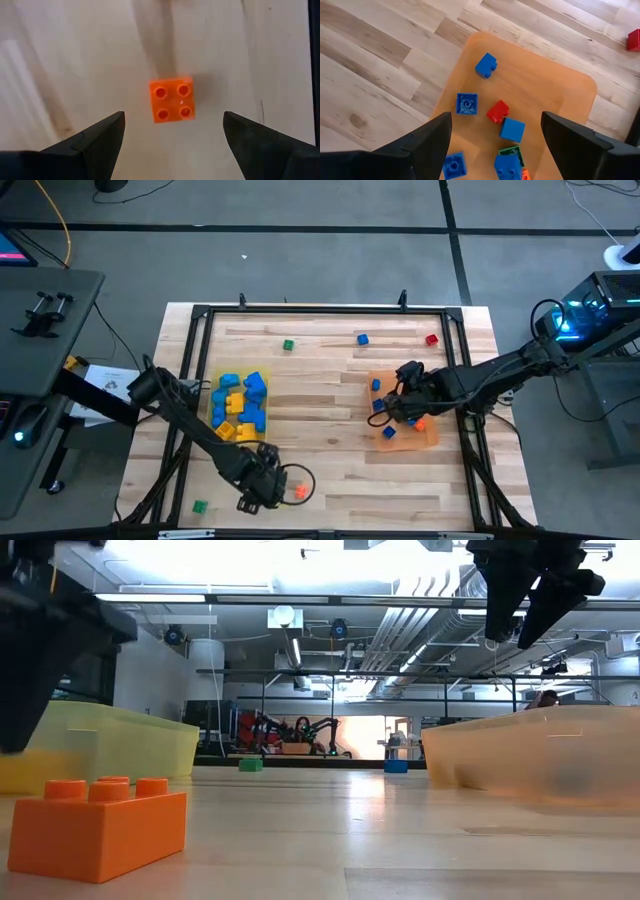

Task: Sort blocks by size
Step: Put the small orange game piece into the orange bin

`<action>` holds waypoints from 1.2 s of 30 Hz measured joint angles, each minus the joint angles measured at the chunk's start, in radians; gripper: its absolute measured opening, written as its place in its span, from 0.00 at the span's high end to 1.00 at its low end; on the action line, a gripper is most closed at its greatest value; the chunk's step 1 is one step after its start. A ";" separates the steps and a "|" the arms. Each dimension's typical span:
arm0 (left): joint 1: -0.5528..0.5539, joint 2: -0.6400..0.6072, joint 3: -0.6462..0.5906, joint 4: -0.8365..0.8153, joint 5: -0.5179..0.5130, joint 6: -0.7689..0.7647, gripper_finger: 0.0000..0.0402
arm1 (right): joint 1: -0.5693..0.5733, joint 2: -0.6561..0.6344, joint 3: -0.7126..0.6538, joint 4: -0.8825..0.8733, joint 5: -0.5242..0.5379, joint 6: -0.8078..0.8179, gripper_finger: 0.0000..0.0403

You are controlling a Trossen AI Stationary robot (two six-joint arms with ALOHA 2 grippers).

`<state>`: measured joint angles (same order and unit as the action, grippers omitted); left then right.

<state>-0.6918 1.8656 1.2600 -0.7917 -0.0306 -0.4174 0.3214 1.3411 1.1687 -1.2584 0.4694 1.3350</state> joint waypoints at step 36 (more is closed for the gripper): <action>-0.023 0.007 -0.064 0.151 -0.099 -0.041 0.19 | 0.000 0.001 0.000 -0.001 0.032 -0.034 0.25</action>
<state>-0.7153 1.8725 1.1957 -0.6408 -0.1295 -0.4583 0.3210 1.3418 1.1687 -1.2594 0.5018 1.3006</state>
